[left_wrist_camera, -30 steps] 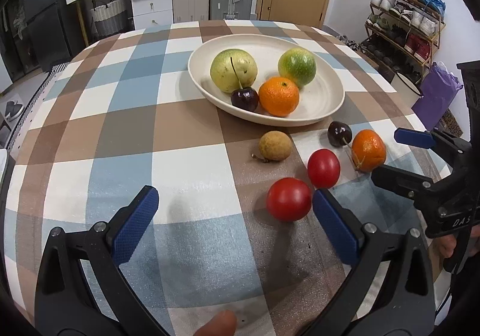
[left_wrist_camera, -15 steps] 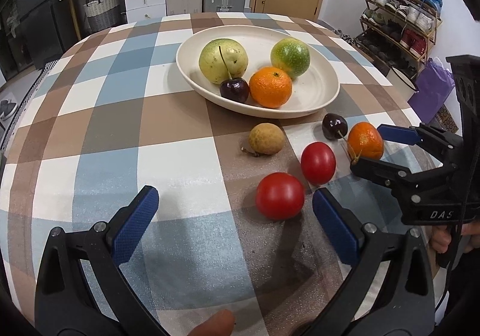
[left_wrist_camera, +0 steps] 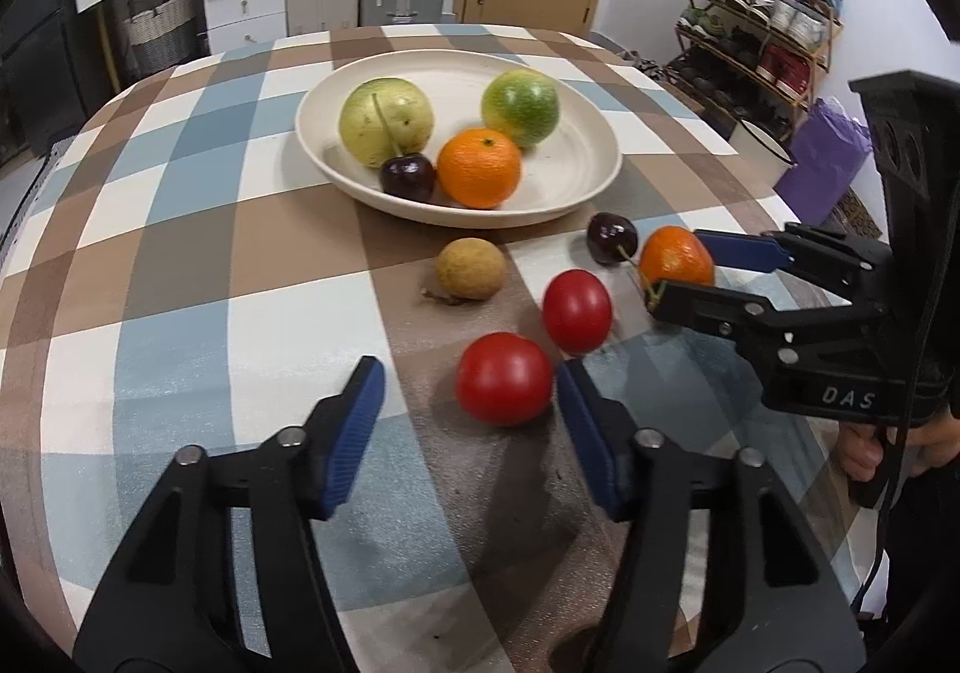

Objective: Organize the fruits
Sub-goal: 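Withdraw both grippers and move them over the remaining tomatoes and orange, then close the left gripper on the large red tomato while the right gripper grasps the orange, then carry the tomato and orange onto the white plate and open both grippers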

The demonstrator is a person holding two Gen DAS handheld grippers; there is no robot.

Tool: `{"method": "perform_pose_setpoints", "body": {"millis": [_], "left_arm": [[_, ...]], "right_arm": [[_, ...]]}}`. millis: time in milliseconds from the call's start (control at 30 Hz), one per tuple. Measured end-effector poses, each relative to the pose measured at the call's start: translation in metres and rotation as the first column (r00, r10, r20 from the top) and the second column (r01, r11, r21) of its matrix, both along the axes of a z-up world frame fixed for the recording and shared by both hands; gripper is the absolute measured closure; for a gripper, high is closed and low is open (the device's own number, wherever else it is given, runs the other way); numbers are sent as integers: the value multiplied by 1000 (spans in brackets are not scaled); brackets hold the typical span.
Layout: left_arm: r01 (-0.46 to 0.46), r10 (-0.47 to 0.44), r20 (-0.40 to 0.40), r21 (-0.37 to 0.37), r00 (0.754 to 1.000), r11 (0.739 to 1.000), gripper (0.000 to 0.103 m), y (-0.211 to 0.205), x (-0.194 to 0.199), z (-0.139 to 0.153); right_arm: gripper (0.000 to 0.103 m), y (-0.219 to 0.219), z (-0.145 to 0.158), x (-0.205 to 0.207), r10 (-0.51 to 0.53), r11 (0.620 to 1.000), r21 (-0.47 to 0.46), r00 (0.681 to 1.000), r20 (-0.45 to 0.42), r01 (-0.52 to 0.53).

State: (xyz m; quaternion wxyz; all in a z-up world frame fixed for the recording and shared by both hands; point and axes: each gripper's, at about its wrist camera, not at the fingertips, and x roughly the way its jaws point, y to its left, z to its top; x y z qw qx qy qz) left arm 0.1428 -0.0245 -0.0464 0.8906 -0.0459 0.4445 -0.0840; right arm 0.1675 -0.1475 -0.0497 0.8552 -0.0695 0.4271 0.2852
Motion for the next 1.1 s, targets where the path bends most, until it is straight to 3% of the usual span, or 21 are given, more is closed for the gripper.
{"method": "perform_pose_setpoints", "body": {"millis": [167, 400, 1100], "left_arm": [[58, -57, 30, -12, 998, 998, 74, -8, -6, 4], [42, -41, 40, -37, 998, 998, 74, -4, -8, 5], [-9, 14, 89, -49, 996, 999, 74, 4, -13, 21]], "right_arm": [[50, 0, 1, -1, 10, 1000, 14, 1000, -4, -10], [59, -1, 1, -4, 17, 999, 29, 1000, 0, -17], [61, -11, 17, -10, 7, 998, 63, 999, 43, -10]]}}
